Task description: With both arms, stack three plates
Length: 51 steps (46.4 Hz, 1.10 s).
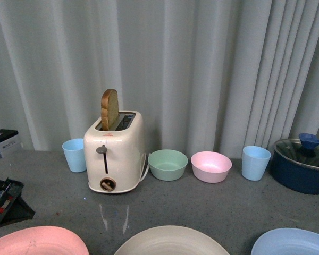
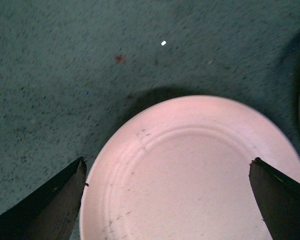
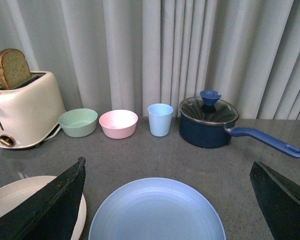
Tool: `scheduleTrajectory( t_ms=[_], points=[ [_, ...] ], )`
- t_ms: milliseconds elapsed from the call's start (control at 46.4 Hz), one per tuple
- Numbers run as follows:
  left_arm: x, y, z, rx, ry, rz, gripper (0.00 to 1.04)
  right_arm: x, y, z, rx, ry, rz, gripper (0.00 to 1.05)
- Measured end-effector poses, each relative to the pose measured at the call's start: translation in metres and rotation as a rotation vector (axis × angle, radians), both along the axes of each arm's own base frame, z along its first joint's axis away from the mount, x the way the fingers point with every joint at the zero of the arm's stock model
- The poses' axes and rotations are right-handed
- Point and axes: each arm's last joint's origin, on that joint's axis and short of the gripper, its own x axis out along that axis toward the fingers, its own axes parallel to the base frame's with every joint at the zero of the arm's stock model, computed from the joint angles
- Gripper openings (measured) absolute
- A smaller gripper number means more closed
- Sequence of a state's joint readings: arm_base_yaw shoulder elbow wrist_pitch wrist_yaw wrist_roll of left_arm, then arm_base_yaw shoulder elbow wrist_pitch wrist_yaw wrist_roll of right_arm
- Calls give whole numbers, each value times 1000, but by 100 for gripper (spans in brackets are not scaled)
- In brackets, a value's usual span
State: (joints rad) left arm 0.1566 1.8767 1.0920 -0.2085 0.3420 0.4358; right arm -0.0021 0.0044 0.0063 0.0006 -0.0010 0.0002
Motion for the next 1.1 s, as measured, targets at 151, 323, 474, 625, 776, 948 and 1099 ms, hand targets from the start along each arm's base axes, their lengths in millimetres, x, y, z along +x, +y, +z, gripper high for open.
scheduleTrajectory(
  t_ms=[151, 323, 474, 625, 776, 948, 1099],
  points=[
    [3, 30, -17, 20, 48, 38, 98, 0, 0, 0, 0, 0, 0, 97],
    [-5, 53, -27, 2, 68, 35, 98, 0, 0, 0, 0, 0, 0, 97],
    [-11, 60, -39, 6, 80, 20, 98, 0, 0, 0, 0, 0, 0, 97],
    [-10, 64, -50, 18, 78, 19, 98, 0, 0, 0, 0, 0, 0, 97],
    [-8, 67, -59, 30, 75, 30, 98, 0, 0, 0, 0, 0, 0, 97],
    [-7, 70, -69, 30, 90, 40, 98, 0, 0, 0, 0, 0, 0, 97],
    [-7, 73, -76, 34, 101, 39, 98, 0, 0, 0, 0, 0, 0, 97]
  ],
)
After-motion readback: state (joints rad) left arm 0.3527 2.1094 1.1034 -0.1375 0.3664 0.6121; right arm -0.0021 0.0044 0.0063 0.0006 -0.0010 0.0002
